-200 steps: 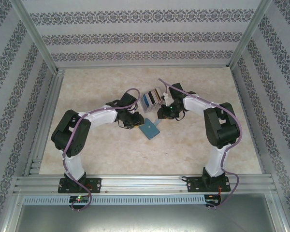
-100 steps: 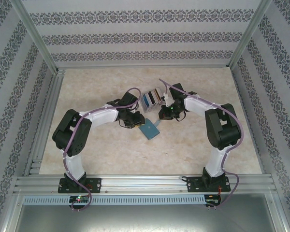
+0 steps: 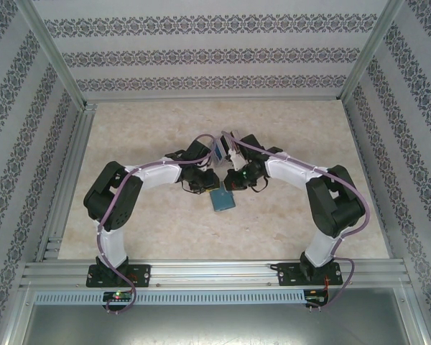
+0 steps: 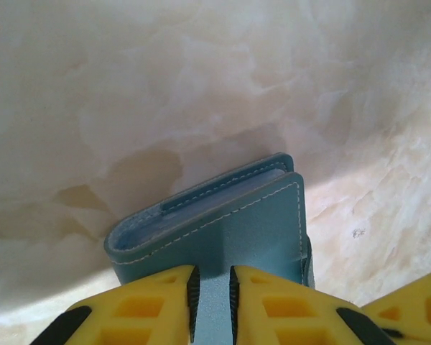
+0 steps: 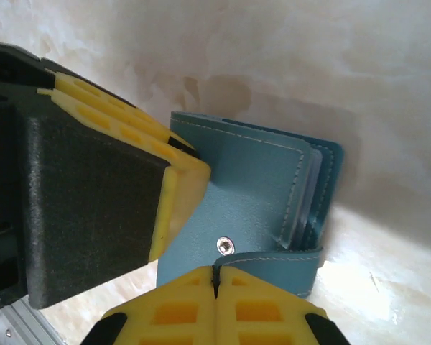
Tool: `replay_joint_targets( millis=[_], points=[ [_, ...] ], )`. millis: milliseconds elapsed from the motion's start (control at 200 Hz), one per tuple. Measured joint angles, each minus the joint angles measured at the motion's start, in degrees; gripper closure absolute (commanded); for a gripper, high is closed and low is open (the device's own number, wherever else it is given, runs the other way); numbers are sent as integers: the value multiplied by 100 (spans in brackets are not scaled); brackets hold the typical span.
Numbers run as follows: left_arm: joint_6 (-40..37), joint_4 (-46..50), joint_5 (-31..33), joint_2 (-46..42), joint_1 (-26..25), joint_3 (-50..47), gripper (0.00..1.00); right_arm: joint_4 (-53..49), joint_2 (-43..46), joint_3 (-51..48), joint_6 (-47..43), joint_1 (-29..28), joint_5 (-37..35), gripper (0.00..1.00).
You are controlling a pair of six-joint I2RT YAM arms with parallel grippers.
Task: Put the credit cards into the card holder
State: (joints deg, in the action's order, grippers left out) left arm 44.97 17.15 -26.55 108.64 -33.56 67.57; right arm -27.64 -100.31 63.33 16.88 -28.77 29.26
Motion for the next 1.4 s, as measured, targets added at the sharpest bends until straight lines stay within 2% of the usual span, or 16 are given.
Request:
replay_joint_targets(
  millis=[979, 1069, 1189, 1399],
  points=[
    [55, -291, 68, -103, -9, -243, 78, 157, -256, 70, 186, -468, -776, 95],
    [70, -328, 74, -116, -9, -275, 85, 177, -275, 79, 205, -501, -815, 95],
    [114, -396, 131, -157, -9, -363, 90, 251, -323, 79, 247, -540, -826, 95],
    [166, -481, 153, -199, -9, -435, 91, 289, -348, 81, 269, -562, -861, 96]
  ],
)
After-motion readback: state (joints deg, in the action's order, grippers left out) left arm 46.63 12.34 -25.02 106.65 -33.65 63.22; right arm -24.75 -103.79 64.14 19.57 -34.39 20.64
